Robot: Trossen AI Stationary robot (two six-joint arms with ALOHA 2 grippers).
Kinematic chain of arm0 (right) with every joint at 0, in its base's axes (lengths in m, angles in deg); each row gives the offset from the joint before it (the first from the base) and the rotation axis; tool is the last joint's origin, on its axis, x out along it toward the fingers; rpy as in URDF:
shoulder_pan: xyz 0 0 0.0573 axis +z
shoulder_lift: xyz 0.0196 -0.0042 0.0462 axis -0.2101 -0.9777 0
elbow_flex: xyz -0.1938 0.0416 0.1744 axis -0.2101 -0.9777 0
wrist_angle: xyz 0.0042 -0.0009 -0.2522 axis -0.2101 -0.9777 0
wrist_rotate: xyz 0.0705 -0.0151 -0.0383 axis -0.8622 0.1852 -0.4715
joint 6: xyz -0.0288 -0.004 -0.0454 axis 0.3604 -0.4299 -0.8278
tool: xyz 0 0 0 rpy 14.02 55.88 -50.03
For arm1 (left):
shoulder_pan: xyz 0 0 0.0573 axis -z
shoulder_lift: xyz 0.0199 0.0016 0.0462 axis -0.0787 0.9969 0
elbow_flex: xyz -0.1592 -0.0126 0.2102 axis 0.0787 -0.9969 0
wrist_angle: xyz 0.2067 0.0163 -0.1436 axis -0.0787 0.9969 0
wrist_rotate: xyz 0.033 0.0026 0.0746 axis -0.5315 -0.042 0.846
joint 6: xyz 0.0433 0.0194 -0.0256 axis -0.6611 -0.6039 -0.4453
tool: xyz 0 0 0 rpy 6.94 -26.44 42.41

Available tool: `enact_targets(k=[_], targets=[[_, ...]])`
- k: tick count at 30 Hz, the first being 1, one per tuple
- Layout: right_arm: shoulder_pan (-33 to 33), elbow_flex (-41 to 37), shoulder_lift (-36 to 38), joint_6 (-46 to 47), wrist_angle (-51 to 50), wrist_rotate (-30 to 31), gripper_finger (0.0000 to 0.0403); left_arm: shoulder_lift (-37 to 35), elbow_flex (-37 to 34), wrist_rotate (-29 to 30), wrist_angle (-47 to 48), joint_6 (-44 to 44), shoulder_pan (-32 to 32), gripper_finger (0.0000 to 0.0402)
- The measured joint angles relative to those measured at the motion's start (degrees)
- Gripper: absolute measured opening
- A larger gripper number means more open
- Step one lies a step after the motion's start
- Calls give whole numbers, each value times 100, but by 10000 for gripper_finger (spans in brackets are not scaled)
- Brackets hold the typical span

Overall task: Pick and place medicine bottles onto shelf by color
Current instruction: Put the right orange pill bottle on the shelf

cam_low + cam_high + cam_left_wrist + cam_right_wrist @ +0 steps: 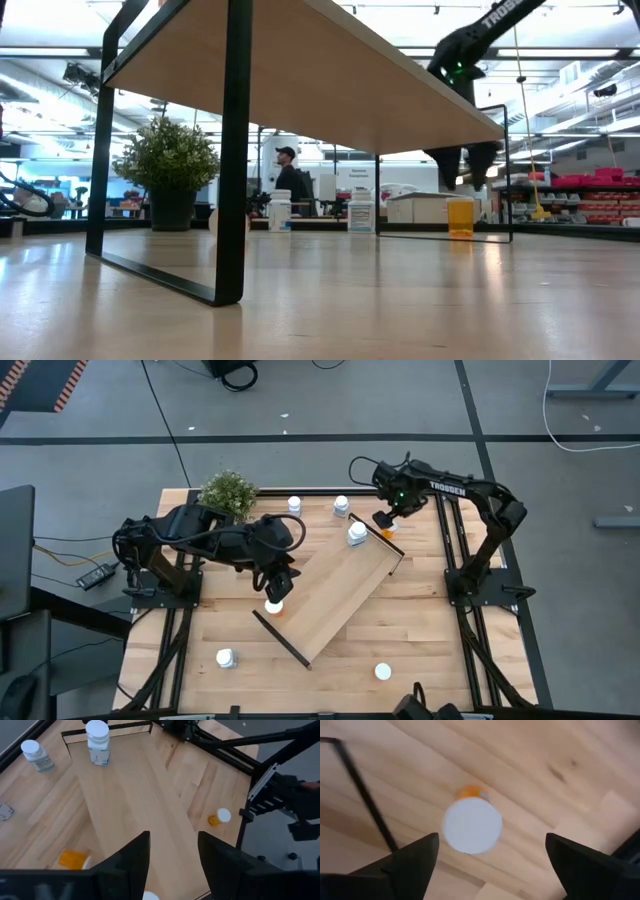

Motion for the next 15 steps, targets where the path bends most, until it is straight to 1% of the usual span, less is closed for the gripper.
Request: enact_targets(k=[5, 9, 15], targets=[[8, -334, 1, 117, 379, -145, 379, 0, -4, 102, -87, 82, -42, 173], [-3, -376, 2, 220, 633, -235, 379, 0, -4, 100, -184, 141, -88, 172], [2, -387, 2, 195, 678, -251, 379, 0, -4, 102, -188, 161, -90, 172]])
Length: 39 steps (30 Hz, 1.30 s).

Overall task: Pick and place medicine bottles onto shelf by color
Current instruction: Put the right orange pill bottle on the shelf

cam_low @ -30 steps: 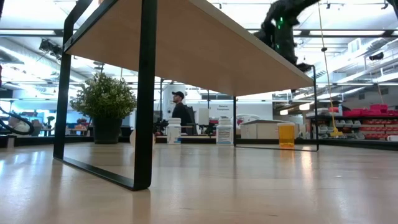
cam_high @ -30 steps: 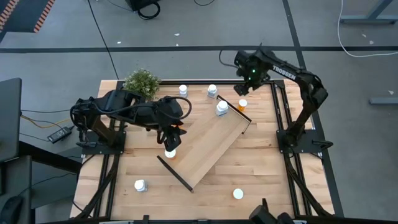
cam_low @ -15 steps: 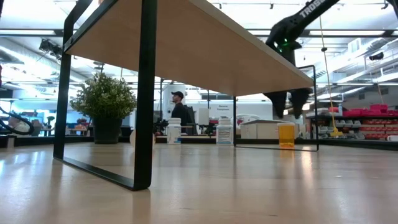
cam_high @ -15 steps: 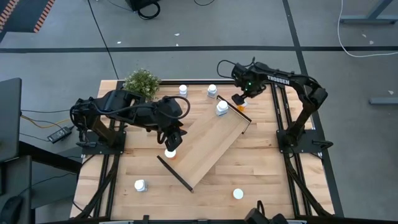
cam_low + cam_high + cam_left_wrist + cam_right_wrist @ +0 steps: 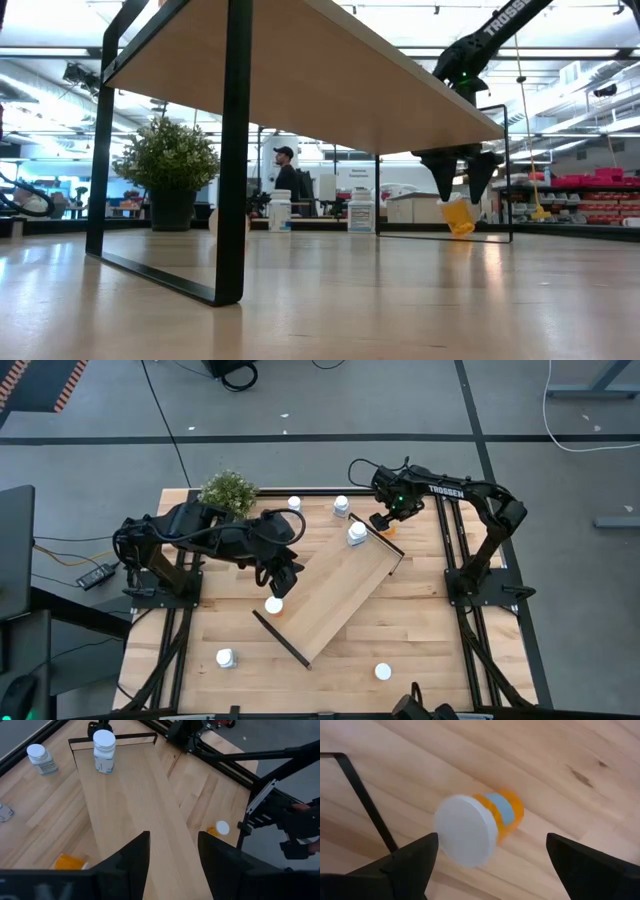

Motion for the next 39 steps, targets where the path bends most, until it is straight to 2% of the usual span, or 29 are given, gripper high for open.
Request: enact_targets(k=[13, 21, 31, 39], targets=[[-291, 0, 0, 21, 0, 414, 371, 0, 0, 0, 13, 22, 11, 173], [-187, 0, 0, -166, 91, 42, 363, 0, 0, -2, 22, 15, 11, 174], [-142, -88, 2, 835, 478, 299, 363, 0, 0, -4, 24, -42, 11, 172], [-181, -757, 0, 1305, 1053, -22, 363, 2, 0, -7, 24, -15, 11, 172]])
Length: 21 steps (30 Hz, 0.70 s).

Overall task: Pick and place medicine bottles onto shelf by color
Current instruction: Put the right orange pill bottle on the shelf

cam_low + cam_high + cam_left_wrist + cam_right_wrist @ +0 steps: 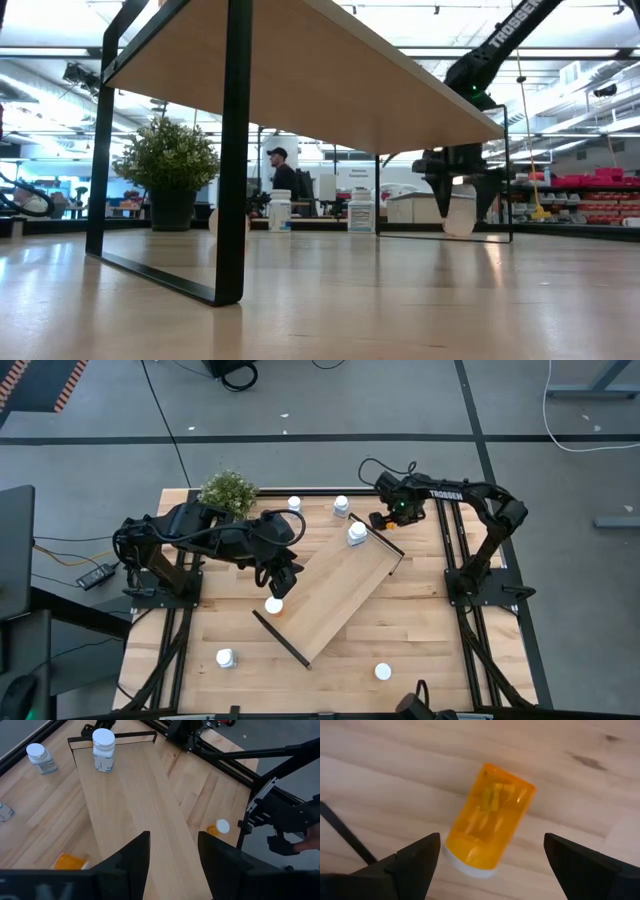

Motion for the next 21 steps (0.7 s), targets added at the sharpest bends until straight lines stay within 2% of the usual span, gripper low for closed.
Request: enact_targets(k=[9, 21], targets=[[76, -442, 0, 273, 475, -144, 358, 0, -2, -2, 57, -9, 0, 172], [107, -556, 0, 140, 985, 3, 293, 0, 0, -99, 61, -2, 0, 172]])
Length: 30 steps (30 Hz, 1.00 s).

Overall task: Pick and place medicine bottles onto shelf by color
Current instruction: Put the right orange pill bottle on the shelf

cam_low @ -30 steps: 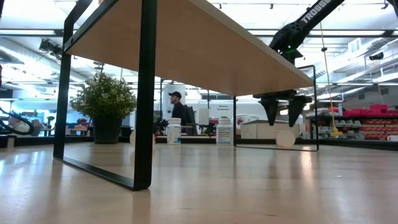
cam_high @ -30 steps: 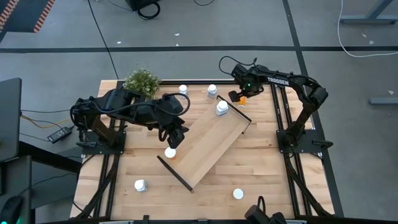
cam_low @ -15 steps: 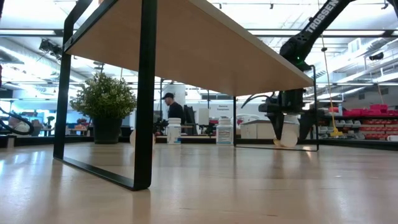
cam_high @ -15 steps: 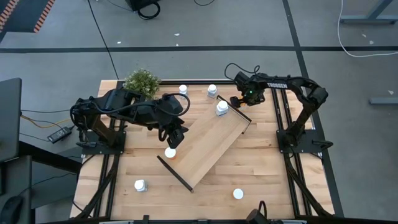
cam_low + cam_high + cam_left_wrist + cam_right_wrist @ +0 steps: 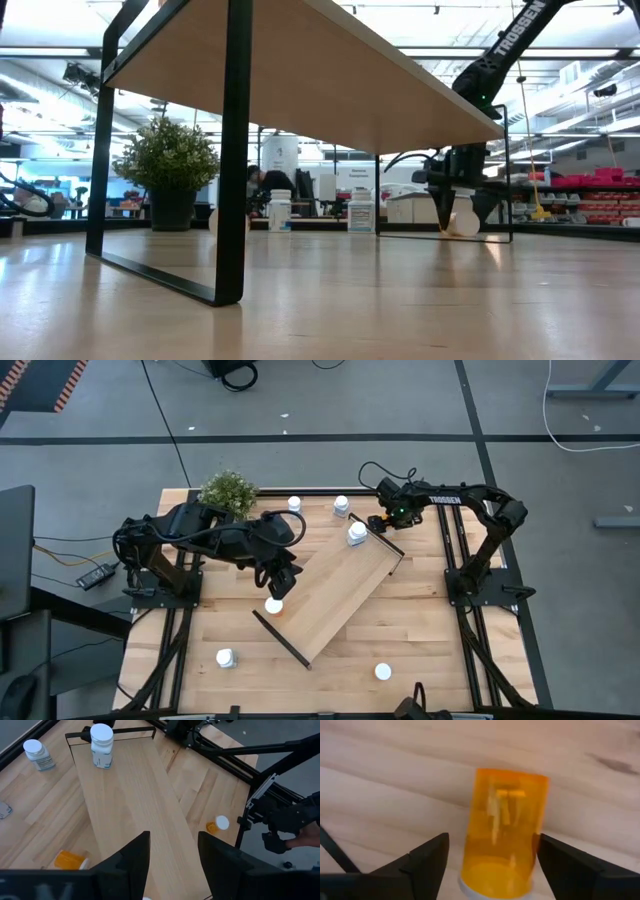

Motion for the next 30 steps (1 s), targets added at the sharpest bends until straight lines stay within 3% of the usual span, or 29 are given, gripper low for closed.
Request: enact_targets(k=[11, 15, 20, 30], targets=[[-2, 12, 0, -289, -225, -27, 206, 0, -2, -10, 127, -7, 0, 172], [-4, 244, -2, -657, -737, -197, 195, 0, -2, -10, 125, -108, 0, 172], [-4, 904, -2, -1250, -1958, -216, 207, 0, -2, -8, 122, -398, -11, 172], [-4, 3048, -2, -1775, -4594, -217, 211, 0, -2, 121, 109, -994, -149, 172]])
